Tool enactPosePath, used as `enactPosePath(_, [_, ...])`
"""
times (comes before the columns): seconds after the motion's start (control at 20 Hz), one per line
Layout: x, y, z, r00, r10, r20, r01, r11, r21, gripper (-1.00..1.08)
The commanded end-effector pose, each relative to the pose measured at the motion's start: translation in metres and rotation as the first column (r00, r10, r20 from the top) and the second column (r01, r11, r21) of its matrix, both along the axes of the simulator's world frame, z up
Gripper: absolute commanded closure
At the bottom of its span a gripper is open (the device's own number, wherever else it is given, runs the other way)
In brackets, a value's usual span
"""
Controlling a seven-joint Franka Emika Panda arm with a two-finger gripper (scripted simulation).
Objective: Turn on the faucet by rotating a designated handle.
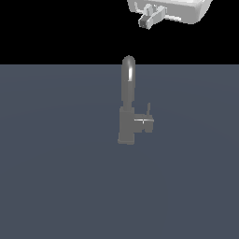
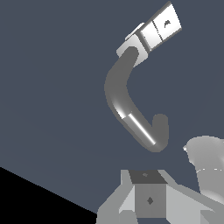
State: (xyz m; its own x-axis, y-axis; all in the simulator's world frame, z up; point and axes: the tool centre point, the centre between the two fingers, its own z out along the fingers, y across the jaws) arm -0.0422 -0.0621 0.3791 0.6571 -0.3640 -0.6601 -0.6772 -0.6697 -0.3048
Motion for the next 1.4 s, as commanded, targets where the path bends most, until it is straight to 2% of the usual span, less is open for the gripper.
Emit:
enactPosePath(0.0, [0.011,-0.006,-0.013,0.998,-0.045,-0.04,0.047,0.998,0.045,1.08])
enactPosePath(0.3, [0.035,-0.021,-0.049,0.977,-0.149,-0.149,0.172,0.974,0.149,1.08])
enactPosePath(0.55, [0.053,-0.032,-0.086,0.938,-0.231,-0.258,0.292,0.928,0.23,1.08])
enactPosePath(0.7, [0.061,-0.038,-0.111,0.902,-0.276,-0.332,0.372,0.887,0.273,1.08])
enactPosePath(0.95, [0.072,-0.045,-0.155,0.826,-0.333,-0.454,0.502,0.8,0.327,1.08])
enactPosePath(1.35, [0.077,-0.047,-0.211,0.71,-0.37,-0.599,0.651,0.669,0.358,1.08])
